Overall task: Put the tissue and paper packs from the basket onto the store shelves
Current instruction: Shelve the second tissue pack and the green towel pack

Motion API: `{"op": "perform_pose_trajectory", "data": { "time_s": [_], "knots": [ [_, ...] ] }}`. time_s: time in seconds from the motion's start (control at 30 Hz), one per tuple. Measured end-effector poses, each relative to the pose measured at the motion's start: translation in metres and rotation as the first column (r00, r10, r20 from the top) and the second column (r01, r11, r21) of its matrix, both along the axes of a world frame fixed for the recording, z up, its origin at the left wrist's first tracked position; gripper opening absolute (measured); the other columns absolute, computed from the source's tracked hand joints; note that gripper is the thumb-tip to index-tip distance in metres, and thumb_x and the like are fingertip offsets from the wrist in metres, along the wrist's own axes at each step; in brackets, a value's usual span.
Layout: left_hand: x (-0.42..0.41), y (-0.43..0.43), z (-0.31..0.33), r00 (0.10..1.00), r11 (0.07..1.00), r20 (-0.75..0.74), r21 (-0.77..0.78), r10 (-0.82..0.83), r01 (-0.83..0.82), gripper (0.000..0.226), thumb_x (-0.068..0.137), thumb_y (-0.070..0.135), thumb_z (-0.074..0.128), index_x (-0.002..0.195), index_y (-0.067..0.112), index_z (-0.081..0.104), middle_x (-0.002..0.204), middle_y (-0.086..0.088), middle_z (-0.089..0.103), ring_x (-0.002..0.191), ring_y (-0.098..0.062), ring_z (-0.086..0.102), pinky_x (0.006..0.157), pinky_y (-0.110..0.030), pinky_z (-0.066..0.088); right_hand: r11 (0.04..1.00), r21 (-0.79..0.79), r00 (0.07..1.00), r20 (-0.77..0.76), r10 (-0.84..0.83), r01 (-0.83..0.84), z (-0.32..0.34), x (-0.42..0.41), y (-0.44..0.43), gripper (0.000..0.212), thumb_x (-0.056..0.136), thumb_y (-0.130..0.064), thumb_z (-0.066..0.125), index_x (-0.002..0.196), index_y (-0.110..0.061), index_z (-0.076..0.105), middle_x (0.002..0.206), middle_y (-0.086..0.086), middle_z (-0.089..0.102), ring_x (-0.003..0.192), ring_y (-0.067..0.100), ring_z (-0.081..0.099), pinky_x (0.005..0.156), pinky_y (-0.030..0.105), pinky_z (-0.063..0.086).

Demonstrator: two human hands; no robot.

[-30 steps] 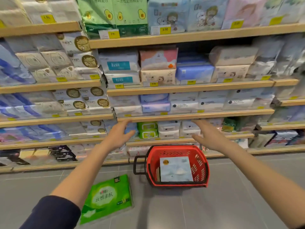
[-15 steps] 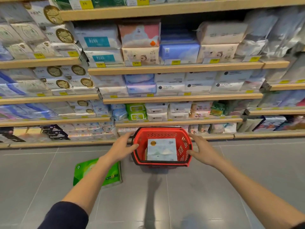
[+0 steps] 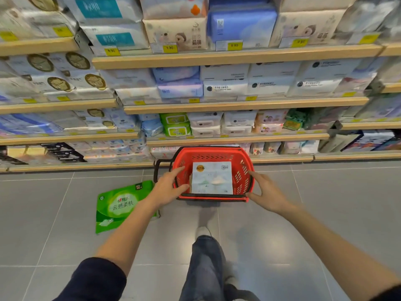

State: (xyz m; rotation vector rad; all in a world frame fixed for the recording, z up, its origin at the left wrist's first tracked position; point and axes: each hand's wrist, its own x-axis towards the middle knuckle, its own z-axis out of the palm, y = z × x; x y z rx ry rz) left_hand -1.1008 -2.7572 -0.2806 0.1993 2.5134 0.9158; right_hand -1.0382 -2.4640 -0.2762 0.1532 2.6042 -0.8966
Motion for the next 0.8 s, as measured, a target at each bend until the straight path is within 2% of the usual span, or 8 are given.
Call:
{"op": "perform_pose_trajectory", "data": {
  "time_s": [0.07,0.17,0.23,0.37,0.57,0.7,0.8],
  "knots": [
    [-0.02,-0.001,-0.009,0.999,1.0,0.044,0.017,-0.004,0.003,0.068,0.081,0.034,0.064,0.141,0.023,0.035,0.142,-0.007,0.045,0.126,-0.027,0.046,0.104,-0.044,0.039,1.0,0.012,0.999,0.052,-0.012,0.012,-0.009,-0.018,-0.003,0.071,0.083,-0.023,0.063,0.143,-0.013,0.025,0.144,0.013,0.035,0.132,0.027,0.034,0.107,0.035,0.029],
    [-0.051,-0.007,-0.033,0.995,0.997,0.099,0.076,0.02,-0.027,0.08,0.069,0.055,0.059,0.14,0.027,0.036,0.14,-0.005,0.048,0.123,-0.023,0.051,0.101,-0.046,0.043,1.0,0.019,0.995,0.096,-0.014,0.013,-0.022,-0.051,-0.006,0.072,0.083,-0.02,0.063,0.143,-0.012,0.024,0.143,0.015,0.035,0.131,0.029,0.037,0.107,0.036,0.03],
    [-0.071,-0.011,-0.053,0.99,0.999,0.141,0.048,-0.01,0.004,0.082,0.068,0.058,0.055,0.14,0.026,0.035,0.138,-0.005,0.051,0.122,-0.022,0.051,0.101,-0.045,0.043,0.999,0.038,0.992,0.129,-0.013,0.008,-0.029,-0.072,-0.008,0.072,0.083,-0.02,0.062,0.143,-0.013,0.022,0.142,0.015,0.035,0.13,0.029,0.038,0.106,0.037,0.033],
    [-0.11,-0.015,-0.086,0.97,0.991,0.213,-0.047,-0.113,0.126,0.077,0.073,0.052,0.056,0.142,0.029,0.031,0.128,-0.007,0.057,0.116,-0.023,0.055,0.1,-0.04,0.043,0.998,0.055,0.984,0.174,-0.037,0.028,-0.052,-0.106,-0.01,0.072,0.084,-0.021,0.061,0.144,-0.016,0.022,0.141,0.013,0.038,0.126,0.03,0.043,0.102,0.038,0.037],
    [-0.156,-0.009,-0.151,0.967,0.986,0.207,-0.045,-0.149,0.162,0.068,0.084,0.029,0.062,0.144,0.024,0.029,0.135,-0.008,0.05,0.124,-0.023,0.048,0.103,-0.034,0.037,0.998,0.055,0.962,0.267,-0.053,0.04,-0.121,-0.143,-0.01,0.069,0.086,-0.025,0.06,0.143,-0.018,0.022,0.145,0.011,0.034,0.127,0.029,0.043,0.101,0.039,0.039],
    [-0.181,-0.003,-0.227,0.949,0.967,0.238,-0.101,-0.206,0.235,0.071,0.084,0.029,0.062,0.145,0.024,0.025,0.134,-0.014,0.047,0.125,-0.028,0.045,0.1,-0.034,0.037,0.997,0.04,0.952,0.298,-0.077,0.068,-0.189,-0.173,-0.004,0.075,0.084,-0.025,0.061,0.145,-0.024,0.017,0.144,0.009,0.034,0.124,0.03,0.045,0.097,0.041,0.044],
    [-0.194,0.003,-0.289,0.94,0.966,0.276,-0.1,-0.202,0.237,0.073,0.084,0.03,0.063,0.145,0.025,0.024,0.139,-0.013,0.042,0.127,-0.028,0.044,0.104,-0.036,0.037,0.996,0.052,0.95,0.299,-0.086,0.074,-0.25,-0.196,0.002,0.078,0.083,-0.023,0.063,0.145,-0.025,0.015,0.147,0.009,0.031,0.125,0.029,0.045,0.1,0.041,0.043]
  ]
}}
